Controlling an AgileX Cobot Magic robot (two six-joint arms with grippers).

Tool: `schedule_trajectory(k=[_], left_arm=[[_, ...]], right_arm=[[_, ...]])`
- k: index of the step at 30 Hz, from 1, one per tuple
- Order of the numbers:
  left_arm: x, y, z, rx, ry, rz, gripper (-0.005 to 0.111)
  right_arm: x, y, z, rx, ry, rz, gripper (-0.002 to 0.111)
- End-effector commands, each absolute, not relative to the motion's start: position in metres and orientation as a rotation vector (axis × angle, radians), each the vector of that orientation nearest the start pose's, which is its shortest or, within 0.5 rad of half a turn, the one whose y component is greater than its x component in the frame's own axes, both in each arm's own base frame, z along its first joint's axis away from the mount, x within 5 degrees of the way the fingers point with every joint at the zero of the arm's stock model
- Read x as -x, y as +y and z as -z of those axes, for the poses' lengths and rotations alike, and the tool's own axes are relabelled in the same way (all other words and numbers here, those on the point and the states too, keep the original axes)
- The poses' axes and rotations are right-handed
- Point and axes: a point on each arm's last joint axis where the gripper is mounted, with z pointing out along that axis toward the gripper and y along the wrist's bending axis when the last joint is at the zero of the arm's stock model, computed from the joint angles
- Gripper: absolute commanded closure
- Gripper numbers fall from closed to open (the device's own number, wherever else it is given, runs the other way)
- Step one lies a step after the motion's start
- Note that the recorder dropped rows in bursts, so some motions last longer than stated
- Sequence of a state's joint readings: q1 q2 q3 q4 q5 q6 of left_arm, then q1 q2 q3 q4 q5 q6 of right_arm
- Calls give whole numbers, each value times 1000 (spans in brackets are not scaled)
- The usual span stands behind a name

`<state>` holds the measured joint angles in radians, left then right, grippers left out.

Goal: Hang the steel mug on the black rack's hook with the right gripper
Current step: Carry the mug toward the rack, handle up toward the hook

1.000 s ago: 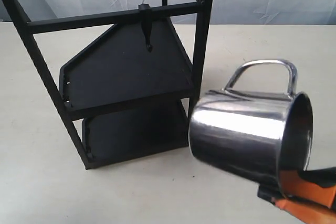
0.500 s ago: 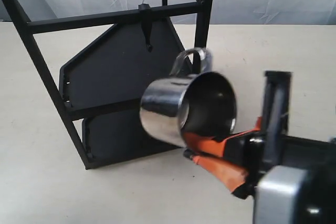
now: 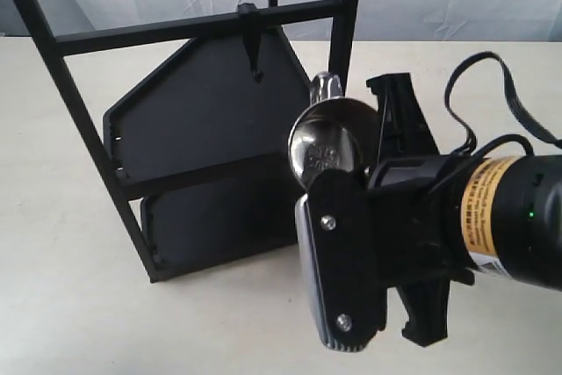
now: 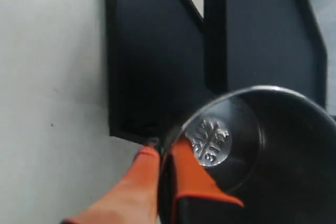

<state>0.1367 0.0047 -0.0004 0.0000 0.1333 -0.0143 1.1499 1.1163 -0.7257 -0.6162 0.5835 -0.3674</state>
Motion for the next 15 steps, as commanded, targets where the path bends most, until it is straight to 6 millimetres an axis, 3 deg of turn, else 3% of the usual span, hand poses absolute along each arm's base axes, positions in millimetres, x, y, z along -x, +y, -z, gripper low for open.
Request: schedule_trajectory(k=[1,7,12,15], left_arm=[[-56,7,-202,121,1607,-80,105],[-56,7,-202,121,1607,-80,105],[-56,7,-202,121,1607,-80,105],[-56,7,-202,121,1607,-80,105]], right_arm=[[-109,194,-289,1852,1250,336,109],[-96,201,-284,1879,1269,313,109],[-93,199,-282,1823,1396,271,109],[-86,201,-284,1843,1324,334,109]])
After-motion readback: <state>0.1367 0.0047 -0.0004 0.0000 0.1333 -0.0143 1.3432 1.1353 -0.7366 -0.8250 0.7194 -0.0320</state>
